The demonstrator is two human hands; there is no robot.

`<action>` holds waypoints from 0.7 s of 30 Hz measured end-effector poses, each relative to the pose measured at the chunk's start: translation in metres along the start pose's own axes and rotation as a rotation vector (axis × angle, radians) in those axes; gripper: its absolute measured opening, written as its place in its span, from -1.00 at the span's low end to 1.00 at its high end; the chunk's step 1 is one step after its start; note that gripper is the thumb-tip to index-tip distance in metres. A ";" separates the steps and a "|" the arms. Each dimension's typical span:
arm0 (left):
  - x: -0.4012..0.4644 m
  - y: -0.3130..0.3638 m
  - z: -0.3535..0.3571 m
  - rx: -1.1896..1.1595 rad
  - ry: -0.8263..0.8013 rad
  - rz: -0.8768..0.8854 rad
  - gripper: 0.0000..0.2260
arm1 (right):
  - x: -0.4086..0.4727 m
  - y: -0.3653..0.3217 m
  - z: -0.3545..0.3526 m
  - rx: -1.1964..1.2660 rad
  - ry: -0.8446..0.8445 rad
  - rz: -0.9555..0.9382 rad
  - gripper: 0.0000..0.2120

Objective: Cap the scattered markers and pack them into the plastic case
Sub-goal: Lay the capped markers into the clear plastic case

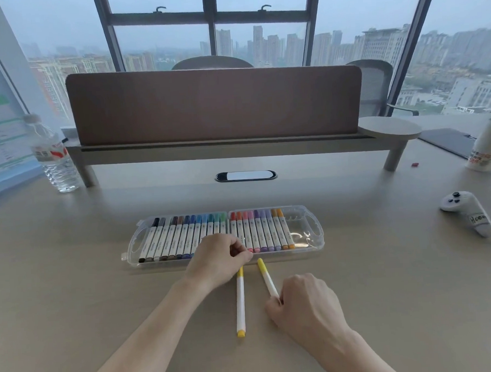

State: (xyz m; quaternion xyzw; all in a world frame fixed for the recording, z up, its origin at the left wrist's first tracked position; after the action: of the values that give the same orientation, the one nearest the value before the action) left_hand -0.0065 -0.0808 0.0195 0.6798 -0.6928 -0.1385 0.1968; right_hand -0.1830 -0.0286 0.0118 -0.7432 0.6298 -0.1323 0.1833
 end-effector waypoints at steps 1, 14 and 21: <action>0.001 0.004 0.002 -0.004 -0.009 0.008 -0.87 | 0.000 0.003 -0.001 -0.002 0.007 0.005 -0.67; 0.048 0.051 0.016 -0.284 -0.187 -0.027 -0.71 | 0.015 0.024 -0.023 0.245 0.234 -0.025 -0.80; 0.080 0.059 0.024 -0.507 -0.208 -0.109 -0.77 | 0.036 0.035 -0.026 0.326 0.247 -0.047 -0.84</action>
State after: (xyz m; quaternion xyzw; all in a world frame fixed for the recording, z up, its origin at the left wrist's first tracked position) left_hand -0.0695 -0.1599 0.0319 0.6274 -0.6150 -0.3865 0.2806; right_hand -0.2190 -0.0721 0.0188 -0.6964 0.6002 -0.3269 0.2191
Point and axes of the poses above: each hand's wrist, its own x-axis towards the middle knuckle, its own z-axis out of the palm, y = z × x, the point moved 3 cm from there along x, towards the middle knuckle, and after that the axes turned 9 degrees about x, right-handed, at the moved point
